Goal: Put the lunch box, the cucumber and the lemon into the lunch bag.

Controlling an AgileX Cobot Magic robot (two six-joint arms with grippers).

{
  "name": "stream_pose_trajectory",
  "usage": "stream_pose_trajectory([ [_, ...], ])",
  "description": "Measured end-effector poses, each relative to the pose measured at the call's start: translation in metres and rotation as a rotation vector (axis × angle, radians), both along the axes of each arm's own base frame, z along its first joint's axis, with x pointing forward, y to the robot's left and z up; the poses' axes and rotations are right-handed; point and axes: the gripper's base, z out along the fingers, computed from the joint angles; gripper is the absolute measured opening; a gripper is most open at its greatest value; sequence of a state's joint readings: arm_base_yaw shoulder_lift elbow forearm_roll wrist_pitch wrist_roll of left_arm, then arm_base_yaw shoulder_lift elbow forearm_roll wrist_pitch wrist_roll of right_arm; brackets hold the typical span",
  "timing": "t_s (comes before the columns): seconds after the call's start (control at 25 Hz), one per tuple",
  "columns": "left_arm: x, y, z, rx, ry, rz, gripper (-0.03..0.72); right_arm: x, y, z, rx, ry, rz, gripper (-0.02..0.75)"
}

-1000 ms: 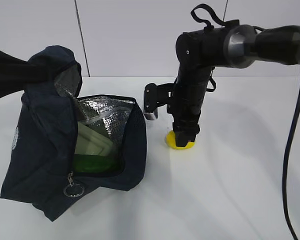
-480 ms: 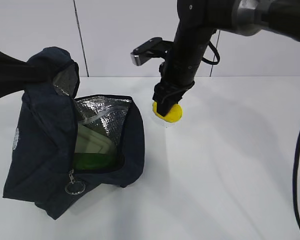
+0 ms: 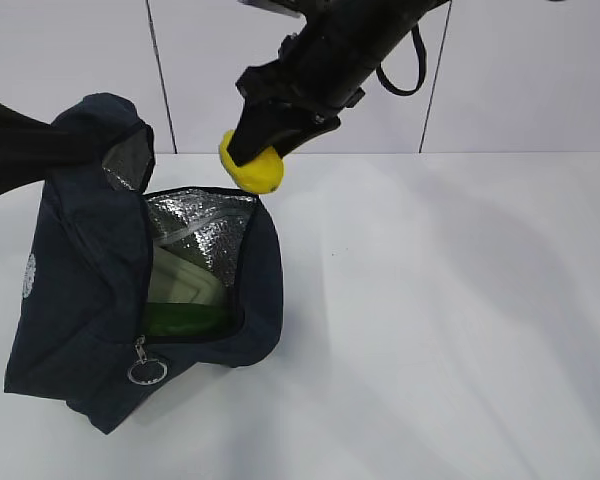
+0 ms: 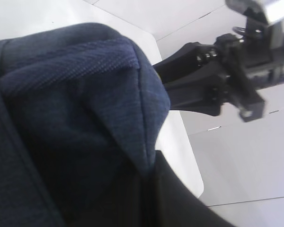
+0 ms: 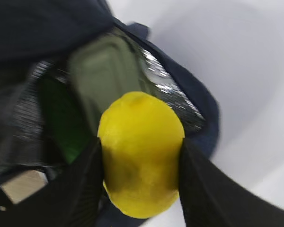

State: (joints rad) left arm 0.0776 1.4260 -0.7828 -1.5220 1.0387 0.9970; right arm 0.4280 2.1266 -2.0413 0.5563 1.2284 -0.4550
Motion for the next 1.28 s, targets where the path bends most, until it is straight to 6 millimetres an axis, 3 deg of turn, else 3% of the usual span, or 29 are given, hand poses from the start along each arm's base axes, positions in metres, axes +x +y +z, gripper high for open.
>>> stream_pose_trajectory([
  [0.2,0.000,0.000,0.000,0.000,0.000,0.000,-0.007,-0.006,0.009,0.011,0.119,0.048,0.004,0.352],
  [0.72,0.002,0.000,0.004,-0.050,-0.004,0.020,-0.007,-0.030,0.043,0.008,0.071,0.027,0.115,0.353],
  [1.08,-0.003,-0.004,0.007,-0.089,-0.005,-0.043,-0.007,-0.023,0.051,-0.020,0.060,0.069,0.141,0.360],
  [1.28,-0.003,-0.004,0.007,-0.093,-0.004,-0.048,-0.007,-0.020,0.054,-0.031,0.065,0.062,0.184,0.454],
])
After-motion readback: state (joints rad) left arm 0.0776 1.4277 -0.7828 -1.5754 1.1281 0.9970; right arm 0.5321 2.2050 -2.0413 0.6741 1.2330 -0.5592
